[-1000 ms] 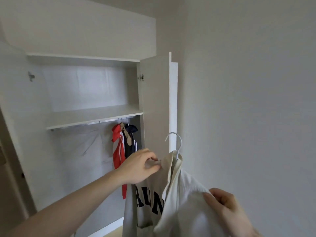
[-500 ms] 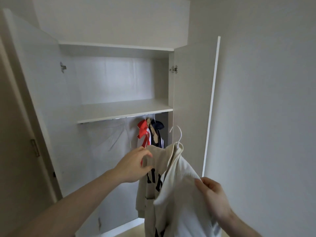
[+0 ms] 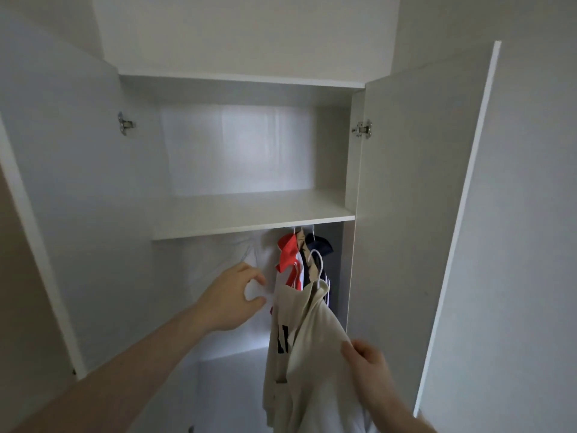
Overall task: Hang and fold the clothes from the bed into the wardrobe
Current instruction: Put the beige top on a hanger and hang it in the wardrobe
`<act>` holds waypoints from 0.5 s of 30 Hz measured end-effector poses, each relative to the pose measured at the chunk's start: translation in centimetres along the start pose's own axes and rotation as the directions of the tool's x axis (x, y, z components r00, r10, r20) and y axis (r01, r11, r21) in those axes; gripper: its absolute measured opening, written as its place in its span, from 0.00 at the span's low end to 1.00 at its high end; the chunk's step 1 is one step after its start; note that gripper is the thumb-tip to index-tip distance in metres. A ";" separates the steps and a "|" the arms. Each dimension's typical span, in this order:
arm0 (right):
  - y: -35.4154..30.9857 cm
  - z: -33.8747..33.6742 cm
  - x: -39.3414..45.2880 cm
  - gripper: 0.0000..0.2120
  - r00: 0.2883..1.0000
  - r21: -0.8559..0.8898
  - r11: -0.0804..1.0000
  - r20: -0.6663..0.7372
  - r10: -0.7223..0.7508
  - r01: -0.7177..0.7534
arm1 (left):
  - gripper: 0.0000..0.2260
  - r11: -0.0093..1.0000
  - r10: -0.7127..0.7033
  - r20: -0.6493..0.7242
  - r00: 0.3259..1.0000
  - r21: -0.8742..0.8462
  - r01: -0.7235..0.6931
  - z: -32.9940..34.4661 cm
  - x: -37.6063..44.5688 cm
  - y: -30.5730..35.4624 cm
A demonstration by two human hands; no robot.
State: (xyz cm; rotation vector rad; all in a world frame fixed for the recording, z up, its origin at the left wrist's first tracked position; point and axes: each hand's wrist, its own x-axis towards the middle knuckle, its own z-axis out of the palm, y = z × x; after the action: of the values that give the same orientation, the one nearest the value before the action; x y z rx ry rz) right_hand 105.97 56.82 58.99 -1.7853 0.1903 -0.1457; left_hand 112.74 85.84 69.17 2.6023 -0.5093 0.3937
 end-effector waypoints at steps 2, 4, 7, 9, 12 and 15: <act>0.4 1.0 3.4 0.16 1.000 0.013 1.000 0.005 0.020 -0.020 | 0.12 1.000 -0.014 -0.020 1.000 0.004 0.015 0.5 2.7 -1.4; 0.7 1.8 6.7 0.18 0.999 0.029 0.999 0.007 0.034 -0.034 | 0.12 1.000 -0.029 -0.043 0.999 0.003 0.029 1.3 5.2 -2.7; 1.1 3.1 11.1 0.17 0.998 0.029 0.998 0.038 0.050 -0.051 | 0.12 0.998 -0.065 -0.070 0.995 0.005 0.066 2.5 8.1 -5.0; 1.3 4.1 13.4 0.17 0.996 0.038 0.997 0.065 0.059 -0.061 | 0.12 0.997 -0.083 -0.079 0.993 -0.002 0.083 3.1 9.4 -6.4; 1.4 5.8 16.3 0.17 0.993 0.046 0.996 0.098 0.069 -0.074 | 0.13 0.996 -0.088 -0.097 0.991 -0.026 0.086 3.3 11.2 -8.3; 1.5 7.3 19.1 0.16 0.991 0.044 0.995 0.103 0.083 -0.088 | 0.15 0.994 -0.105 -0.159 0.982 -0.009 0.105 2.5 13.5 -10.0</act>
State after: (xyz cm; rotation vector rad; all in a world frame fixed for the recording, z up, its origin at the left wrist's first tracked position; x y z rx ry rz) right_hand 126.02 59.50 55.85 -1.7287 0.1891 0.0012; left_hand 129.40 89.04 68.07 2.5571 -0.3157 0.5596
